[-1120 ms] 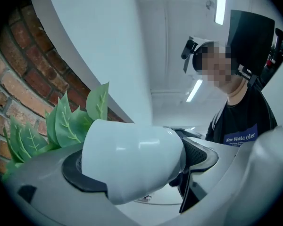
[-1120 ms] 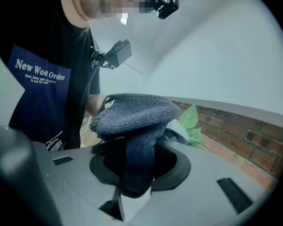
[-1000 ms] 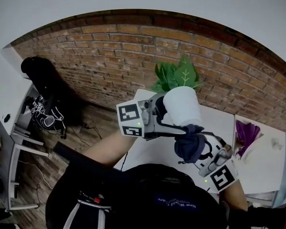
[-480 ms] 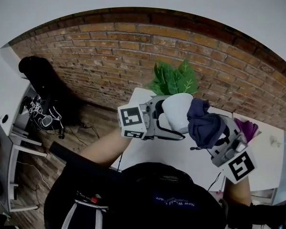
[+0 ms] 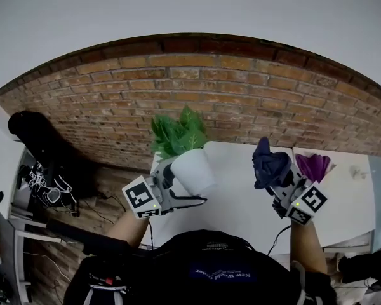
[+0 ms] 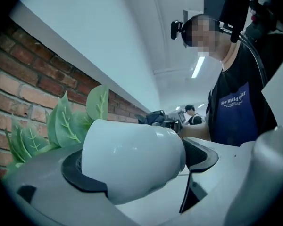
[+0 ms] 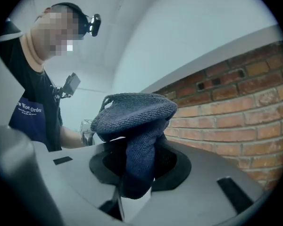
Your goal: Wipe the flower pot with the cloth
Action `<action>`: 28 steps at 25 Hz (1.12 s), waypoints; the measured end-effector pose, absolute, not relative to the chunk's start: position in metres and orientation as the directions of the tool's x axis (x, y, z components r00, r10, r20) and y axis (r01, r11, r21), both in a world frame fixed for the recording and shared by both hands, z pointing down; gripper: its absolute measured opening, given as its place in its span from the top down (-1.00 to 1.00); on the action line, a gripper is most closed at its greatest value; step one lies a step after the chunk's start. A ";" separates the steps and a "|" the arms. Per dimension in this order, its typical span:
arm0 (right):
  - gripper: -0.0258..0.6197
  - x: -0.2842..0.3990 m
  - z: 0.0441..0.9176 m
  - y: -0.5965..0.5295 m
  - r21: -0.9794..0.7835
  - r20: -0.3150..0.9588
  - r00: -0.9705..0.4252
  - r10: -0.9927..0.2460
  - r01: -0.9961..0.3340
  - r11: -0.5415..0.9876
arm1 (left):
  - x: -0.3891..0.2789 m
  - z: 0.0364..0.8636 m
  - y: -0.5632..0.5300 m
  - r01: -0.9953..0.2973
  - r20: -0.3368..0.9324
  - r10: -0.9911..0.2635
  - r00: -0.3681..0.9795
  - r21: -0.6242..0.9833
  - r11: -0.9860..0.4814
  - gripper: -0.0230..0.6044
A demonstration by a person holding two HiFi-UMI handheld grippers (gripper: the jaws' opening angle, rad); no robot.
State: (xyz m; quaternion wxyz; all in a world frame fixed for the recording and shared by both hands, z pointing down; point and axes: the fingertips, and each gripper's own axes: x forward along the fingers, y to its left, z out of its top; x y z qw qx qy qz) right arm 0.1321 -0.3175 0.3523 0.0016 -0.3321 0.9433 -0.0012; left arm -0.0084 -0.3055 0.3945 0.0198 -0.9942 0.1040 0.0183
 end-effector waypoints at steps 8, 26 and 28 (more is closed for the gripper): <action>0.61 0.189 0.388 -0.333 -0.102 0.007 -0.669 -0.743 -0.740 0.665 | -0.050 0.404 -0.313 -0.334 -0.033 -0.333 0.942 -0.058 -0.941 -0.72; 0.61 0.179 0.398 -0.334 -0.105 0.008 -0.678 -0.735 -0.732 0.673 | -0.036 0.403 -0.303 -0.293 -0.030 -0.292 0.956 -0.077 -0.953 -0.72; 0.61 0.178 0.398 -0.334 -0.103 0.009 -0.677 -0.736 -0.733 0.673 | -0.037 0.402 -0.303 -0.290 -0.033 -0.289 0.957 -0.085 -0.953 -0.72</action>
